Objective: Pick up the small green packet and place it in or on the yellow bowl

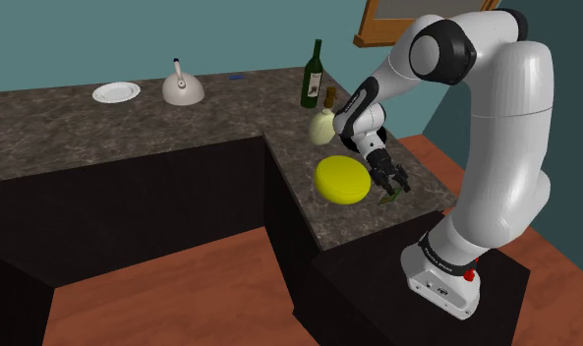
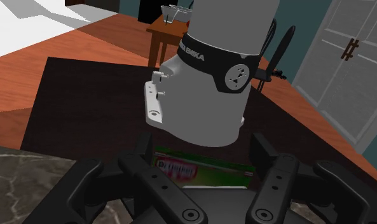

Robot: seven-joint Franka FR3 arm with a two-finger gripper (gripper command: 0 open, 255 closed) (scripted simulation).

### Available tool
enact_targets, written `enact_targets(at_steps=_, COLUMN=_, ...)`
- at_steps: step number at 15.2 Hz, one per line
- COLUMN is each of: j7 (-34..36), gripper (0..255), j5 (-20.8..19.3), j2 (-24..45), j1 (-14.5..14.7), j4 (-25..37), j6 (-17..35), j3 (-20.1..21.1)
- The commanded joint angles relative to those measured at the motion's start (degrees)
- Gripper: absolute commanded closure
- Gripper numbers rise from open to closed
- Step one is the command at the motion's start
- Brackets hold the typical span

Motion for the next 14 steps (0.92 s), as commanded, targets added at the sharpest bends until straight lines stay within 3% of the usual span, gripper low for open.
enact_targets(at_steps=1, j7=0.0, gripper=255, j5=0.0, j2=0.0, j1=0.0, j4=0.0, j6=0.0, j3=0.0)
enact_targets(at_steps=14, j7=0.9, gripper=255, j5=-1.7, j2=-8.3, j1=0.8, j4=-1.7, j6=-6.4, j3=-1.2)
